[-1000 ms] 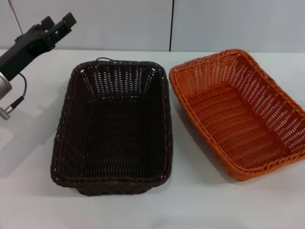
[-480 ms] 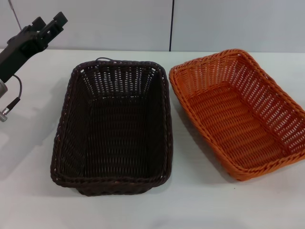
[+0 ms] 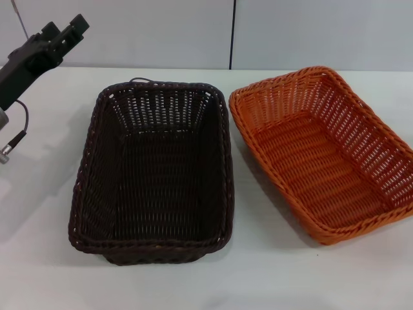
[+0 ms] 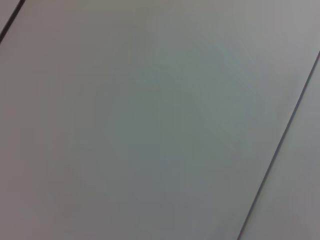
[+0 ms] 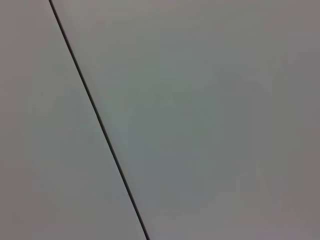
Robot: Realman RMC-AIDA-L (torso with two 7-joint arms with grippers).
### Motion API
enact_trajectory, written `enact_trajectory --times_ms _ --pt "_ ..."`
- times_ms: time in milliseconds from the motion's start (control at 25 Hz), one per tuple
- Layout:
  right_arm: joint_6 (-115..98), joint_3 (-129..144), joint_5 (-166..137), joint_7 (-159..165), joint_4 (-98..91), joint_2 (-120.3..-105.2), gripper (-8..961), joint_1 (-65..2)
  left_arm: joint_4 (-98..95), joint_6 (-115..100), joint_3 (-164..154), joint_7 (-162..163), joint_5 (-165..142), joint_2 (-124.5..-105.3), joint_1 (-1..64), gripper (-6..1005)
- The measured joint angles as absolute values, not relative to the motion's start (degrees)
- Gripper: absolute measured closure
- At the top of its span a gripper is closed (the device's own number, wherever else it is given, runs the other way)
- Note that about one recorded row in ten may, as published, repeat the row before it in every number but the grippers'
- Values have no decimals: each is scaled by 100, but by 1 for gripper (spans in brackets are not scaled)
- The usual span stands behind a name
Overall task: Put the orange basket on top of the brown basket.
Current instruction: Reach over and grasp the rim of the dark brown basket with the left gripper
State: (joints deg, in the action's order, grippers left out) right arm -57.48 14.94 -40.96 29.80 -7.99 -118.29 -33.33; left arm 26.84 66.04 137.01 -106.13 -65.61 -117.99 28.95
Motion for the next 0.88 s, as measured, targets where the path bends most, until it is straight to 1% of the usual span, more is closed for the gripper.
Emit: enact_trajectory --times_ms 80,160,240,280,320,360,400,480,520,640,720,880 --pt "-5749 1494 -4096 2980 -799 -11829 228 -3333 2769 6595 13623 -10325 -6602 -11765 2911 168" --pt "-5748 1494 -4096 2980 -800 -11829 229 -3328 2955 6548 13432 -9634 -6795 -11650 2929 169" --pt "-5749 1494 -4095 2980 -800 -11829 229 -3327 3199 6522 13146 -8747 -7066 -11442 2961 169" --pt "-5748 1495 -4096 2980 -799 -11829 230 -3327 3359 6525 12957 -8199 -7260 -11308 2977 170" --pt "-5748 1494 -4096 2980 -800 -11829 230 -3327 3589 6558 12696 -7510 -7498 -11129 2995 170" --pt "-5748 1494 -4096 2980 -799 -11829 230 -3327 3589 6558 12696 -7510 -7498 -11129 2995 170" --pt "-5749 1494 -4096 2980 -800 -11829 230 -3322 3890 6611 12457 -6912 -7760 -10969 3001 170" --pt "-5749 1494 -4096 2980 -797 -11829 231 -3310 3890 6611 12457 -6912 -7760 -10969 3001 171" --pt "-5749 1494 -4096 2980 -796 -11829 231 -3300 4599 6777 12254 -5798 -8600 -10724 3002 171" --pt "-5749 1494 -4096 2980 -794 -11829 232 -3267 4908 6882 12268 -5352 -9088 -10673 3003 172" --pt "-5748 1494 -4096 2980 -794 -11829 233 -3246 5718 7155 12333 -4250 -10550 -10633 3006 173" --pt "-5723 1494 -4041 2979 -791 -11829 234 -3213 6146 7439 12330 -3511 -11857 -10708 3098 174"
